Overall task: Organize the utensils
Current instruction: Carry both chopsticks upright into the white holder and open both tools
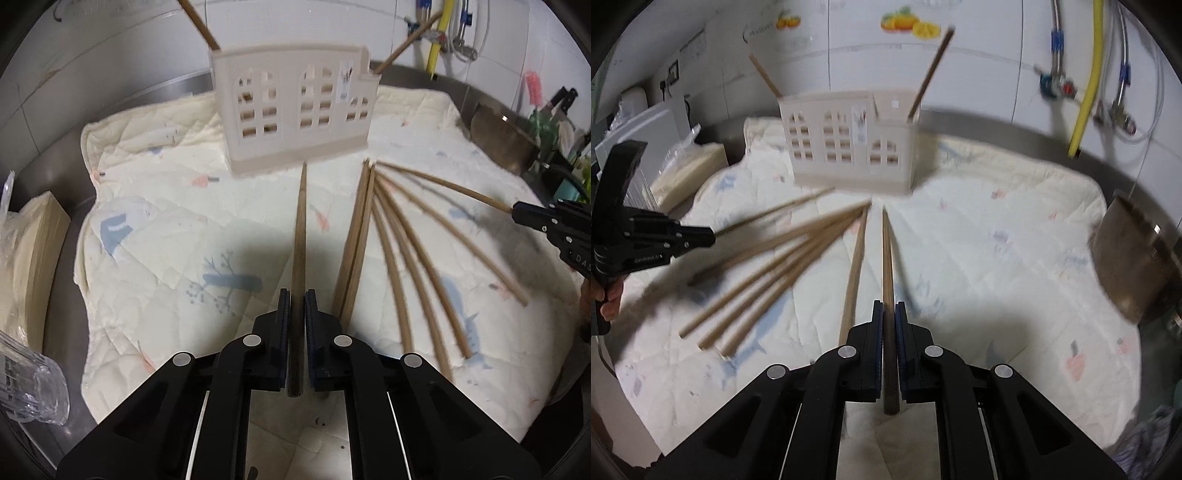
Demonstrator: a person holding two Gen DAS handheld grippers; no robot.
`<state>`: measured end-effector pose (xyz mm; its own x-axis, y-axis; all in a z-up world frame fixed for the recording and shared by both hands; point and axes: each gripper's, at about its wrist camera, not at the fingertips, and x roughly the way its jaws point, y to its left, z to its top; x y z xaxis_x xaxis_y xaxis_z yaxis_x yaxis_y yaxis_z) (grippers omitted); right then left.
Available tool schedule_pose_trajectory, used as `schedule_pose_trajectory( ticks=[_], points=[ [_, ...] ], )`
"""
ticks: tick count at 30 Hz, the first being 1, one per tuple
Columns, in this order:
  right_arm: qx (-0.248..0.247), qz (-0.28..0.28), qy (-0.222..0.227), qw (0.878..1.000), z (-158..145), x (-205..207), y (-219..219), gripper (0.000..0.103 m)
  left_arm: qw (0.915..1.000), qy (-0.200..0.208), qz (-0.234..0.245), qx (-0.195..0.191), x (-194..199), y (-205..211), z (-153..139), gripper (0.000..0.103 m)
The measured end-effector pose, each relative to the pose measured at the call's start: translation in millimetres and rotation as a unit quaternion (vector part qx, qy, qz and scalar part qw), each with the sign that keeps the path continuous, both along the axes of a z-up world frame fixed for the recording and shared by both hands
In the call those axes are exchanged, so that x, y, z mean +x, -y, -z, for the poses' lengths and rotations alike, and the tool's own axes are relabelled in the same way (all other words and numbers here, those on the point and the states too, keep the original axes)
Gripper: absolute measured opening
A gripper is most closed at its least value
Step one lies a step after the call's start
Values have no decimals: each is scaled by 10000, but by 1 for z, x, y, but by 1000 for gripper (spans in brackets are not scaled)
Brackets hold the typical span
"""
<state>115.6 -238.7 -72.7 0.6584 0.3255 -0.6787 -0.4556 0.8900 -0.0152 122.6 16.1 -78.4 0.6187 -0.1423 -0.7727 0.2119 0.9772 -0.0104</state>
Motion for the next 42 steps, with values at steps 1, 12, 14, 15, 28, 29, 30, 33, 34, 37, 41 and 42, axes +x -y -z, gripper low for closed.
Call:
schedule_pose_trajectory(
  ticks=[1,12,14,15,28,29,30,33,34,37,41,42],
  points=[
    [24,-7,82,10000,-7,-1,1,6,10000,59,5,-1,-1,0,-5,7],
    [335,-218,809,9959,-78,7,-9,6,9974,697,133,-101,-7,9,-60,7],
    [337,-279,853,9954,-87,11,-12,6,9968,778,141,-129,-6,10,-68,7],
    [330,-305,865,9952,-91,14,-14,6,9963,822,163,-162,-5,11,-72,7],
    [503,-485,965,9929,-151,56,-22,6,9929,1102,314,-324,19,15,-120,6],
    [524,-504,967,9927,-157,60,-23,6,9925,1122,335,-344,21,16,-124,6],
    [549,-520,979,9923,-164,65,-24,6,9923,1133,339,-362,22,16,-127,6],
    [602,-569,1040,9911,-184,76,-26,6,9915,1182,380,-391,26,16,-140,6],
    [614,-576,1062,9908,-189,80,-27,6,9912,1203,397,-395,27,16,-144,6],
    [633,-576,1116,9901,-206,89,-29,6,9897,1289,449,-437,27,16,-159,6],
    [568,-539,1103,9908,-216,101,-34,6,9870,1464,481,-465,27,17,-181,6],
    [535,-532,1070,9914,-215,104,-35,6,9859,1529,491,-475,27,16,-189,6]
  ],
)
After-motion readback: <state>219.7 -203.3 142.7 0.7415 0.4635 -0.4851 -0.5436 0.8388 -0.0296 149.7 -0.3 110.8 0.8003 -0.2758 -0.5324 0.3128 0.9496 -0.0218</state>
